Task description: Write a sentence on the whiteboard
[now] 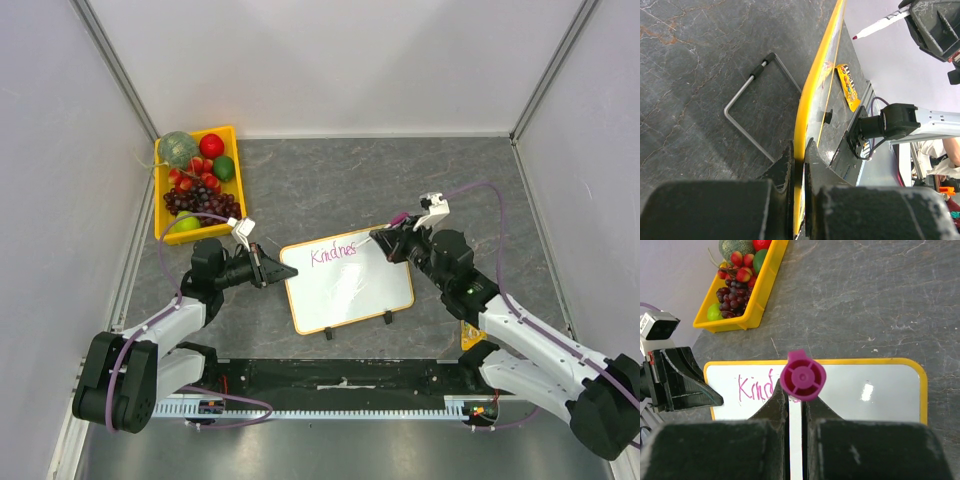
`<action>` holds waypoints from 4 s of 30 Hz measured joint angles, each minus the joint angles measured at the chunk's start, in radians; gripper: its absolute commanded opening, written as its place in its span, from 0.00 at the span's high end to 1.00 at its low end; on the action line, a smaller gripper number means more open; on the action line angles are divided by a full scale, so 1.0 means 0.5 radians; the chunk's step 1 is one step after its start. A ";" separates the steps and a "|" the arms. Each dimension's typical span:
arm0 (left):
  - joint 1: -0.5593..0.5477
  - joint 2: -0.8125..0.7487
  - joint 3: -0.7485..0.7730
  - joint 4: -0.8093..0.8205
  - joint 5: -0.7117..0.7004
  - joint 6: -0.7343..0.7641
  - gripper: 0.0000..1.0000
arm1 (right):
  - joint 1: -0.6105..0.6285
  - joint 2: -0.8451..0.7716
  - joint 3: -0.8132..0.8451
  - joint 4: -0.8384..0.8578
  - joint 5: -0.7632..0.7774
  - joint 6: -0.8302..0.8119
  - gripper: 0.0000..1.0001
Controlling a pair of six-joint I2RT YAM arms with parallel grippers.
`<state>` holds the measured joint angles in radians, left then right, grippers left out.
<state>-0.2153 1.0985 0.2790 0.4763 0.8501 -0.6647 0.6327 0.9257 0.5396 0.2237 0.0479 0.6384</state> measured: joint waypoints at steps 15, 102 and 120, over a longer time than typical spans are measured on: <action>-0.001 -0.005 -0.003 0.000 0.000 0.000 0.98 | -0.095 0.011 0.011 -0.002 0.061 0.018 1.00; -0.001 -0.005 -0.005 -0.003 -0.002 0.001 0.98 | -0.098 0.081 -0.053 0.059 -0.035 0.048 1.00; -0.001 -0.008 -0.005 -0.003 -0.001 0.000 0.98 | -0.215 -0.178 0.063 -0.074 -0.171 0.076 1.00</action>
<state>-0.2157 1.0946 0.2764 0.4747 0.8497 -0.6647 0.5251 0.8368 0.5713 0.1867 -0.0376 0.6765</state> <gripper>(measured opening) 0.066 0.059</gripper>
